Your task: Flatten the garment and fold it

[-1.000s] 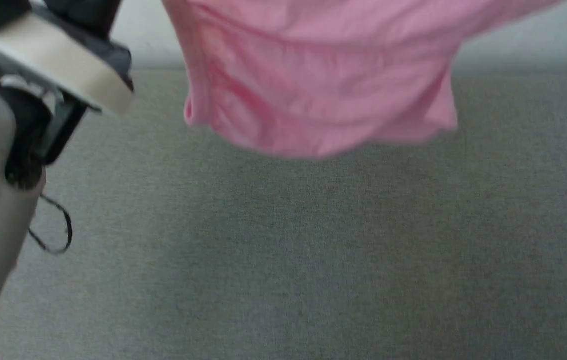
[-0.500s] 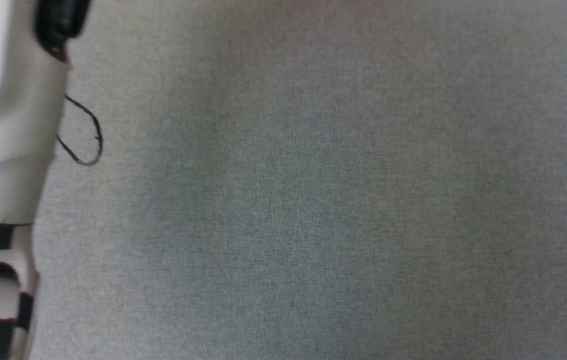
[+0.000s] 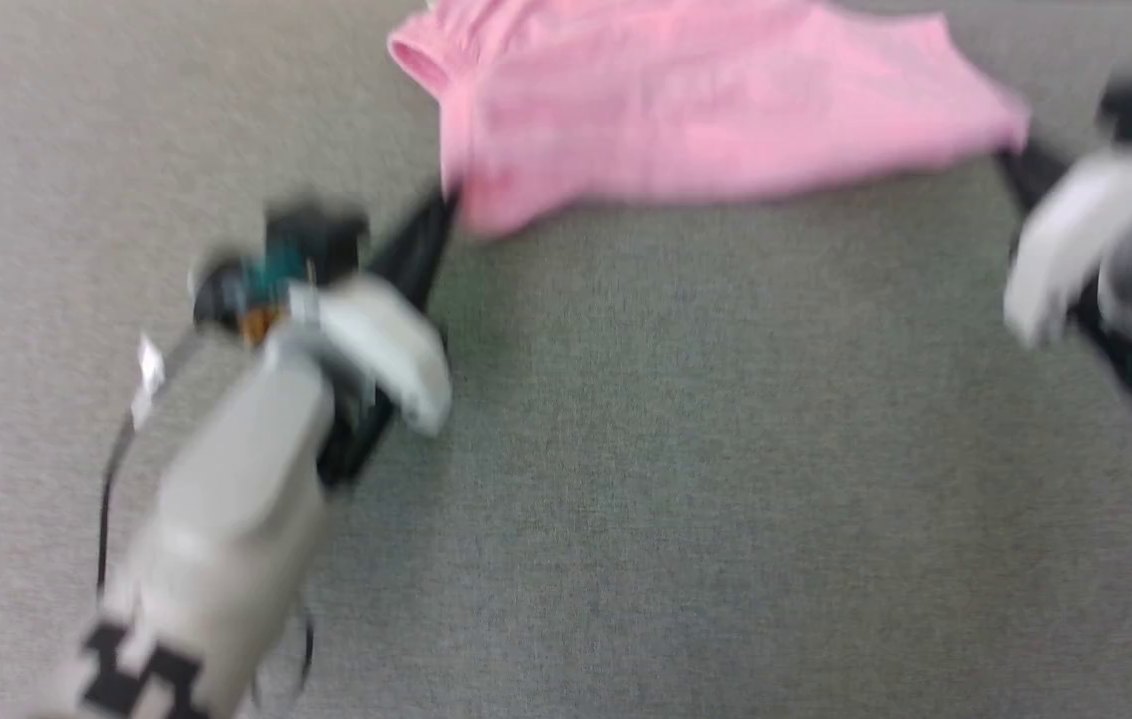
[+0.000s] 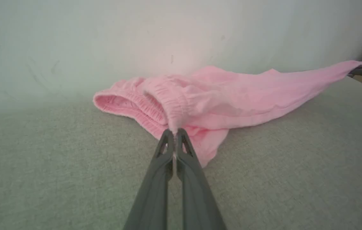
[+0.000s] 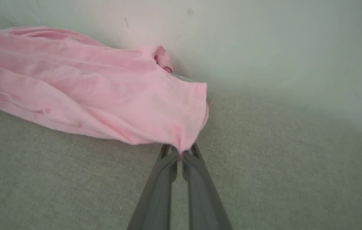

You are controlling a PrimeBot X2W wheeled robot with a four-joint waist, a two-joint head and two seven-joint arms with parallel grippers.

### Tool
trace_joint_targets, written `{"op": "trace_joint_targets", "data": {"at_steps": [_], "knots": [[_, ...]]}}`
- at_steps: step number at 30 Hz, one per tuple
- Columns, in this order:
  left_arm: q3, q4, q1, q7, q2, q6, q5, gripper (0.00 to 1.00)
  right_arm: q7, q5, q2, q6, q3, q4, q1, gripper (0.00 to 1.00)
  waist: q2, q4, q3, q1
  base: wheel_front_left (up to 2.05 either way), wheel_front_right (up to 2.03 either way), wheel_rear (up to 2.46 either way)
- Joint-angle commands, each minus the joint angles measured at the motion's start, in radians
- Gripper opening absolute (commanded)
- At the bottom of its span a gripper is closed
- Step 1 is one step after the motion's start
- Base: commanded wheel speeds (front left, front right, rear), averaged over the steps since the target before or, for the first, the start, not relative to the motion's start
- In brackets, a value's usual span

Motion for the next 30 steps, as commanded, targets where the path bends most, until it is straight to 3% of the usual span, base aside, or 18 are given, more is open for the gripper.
{"op": "trace_joint_targets", "data": {"at_steps": [1, 7, 16, 23, 30], "knots": [[-0.001, -0.005, 0.038, -0.007, 0.006, -0.008, -0.007, 0.00, 0.006, 0.021, -0.020, -0.002, 0.010, -0.013, 0.032, 0.00, 0.0000, 0.000, -0.103, 0.0001, 0.00, 0.00, 0.00], [-0.018, -0.083, 0.274, -0.010, 0.041, -0.008, -0.009, 0.00, 0.081, 0.150, -0.142, -0.002, 0.092, -0.131, 0.238, 0.00, 0.0000, 0.002, -0.197, 0.0001, 0.00, 0.00, 0.00], [-0.046, -0.271, 0.540, 0.005, 0.107, 0.040, -0.015, 0.00, 0.231, 0.269, -0.281, -0.002, 0.082, -0.308, 0.519, 0.00, 0.0000, 0.024, -0.323, 0.0001, 0.00, 0.00, 0.00], [-0.089, -0.455, 0.729, 0.063, 0.155, 0.085, -0.033, 0.00, 0.392, 0.340, -0.348, -0.002, -0.004, -0.410, 0.788, 0.00, 0.0000, 0.042, -0.381, 0.0001, 0.00, 0.00, 0.00], [-0.143, -0.560, 0.847, 0.104, 0.166, 0.105, -0.044, 0.00, 0.505, 0.373, -0.386, -0.002, -0.163, -0.540, 0.997, 0.00, 0.0000, 0.057, -0.380, 0.0001, 0.00, 0.00, 0.00]]}}
